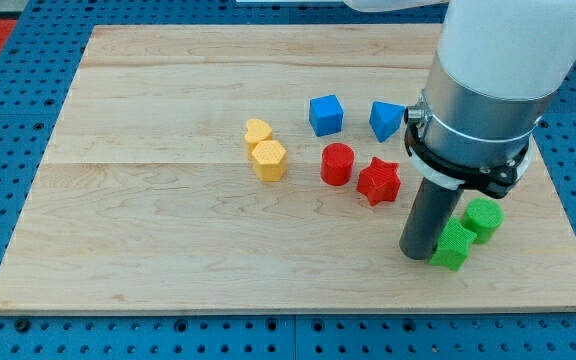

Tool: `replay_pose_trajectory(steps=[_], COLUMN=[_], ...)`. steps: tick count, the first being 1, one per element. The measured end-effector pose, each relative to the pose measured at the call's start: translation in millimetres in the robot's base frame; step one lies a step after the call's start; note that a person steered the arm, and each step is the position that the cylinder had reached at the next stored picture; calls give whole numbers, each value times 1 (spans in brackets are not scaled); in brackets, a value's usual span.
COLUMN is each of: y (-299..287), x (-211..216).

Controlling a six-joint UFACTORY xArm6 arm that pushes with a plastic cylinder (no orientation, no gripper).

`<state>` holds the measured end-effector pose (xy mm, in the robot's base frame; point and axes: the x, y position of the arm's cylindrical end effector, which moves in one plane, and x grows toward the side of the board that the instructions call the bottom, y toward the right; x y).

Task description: Move green blocks below red star

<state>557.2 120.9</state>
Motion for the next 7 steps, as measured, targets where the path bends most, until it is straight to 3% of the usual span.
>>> replay_pose_trajectory(steps=[2,4,6,7], y=[20,139,224,220], x=[48,53,27,-12])
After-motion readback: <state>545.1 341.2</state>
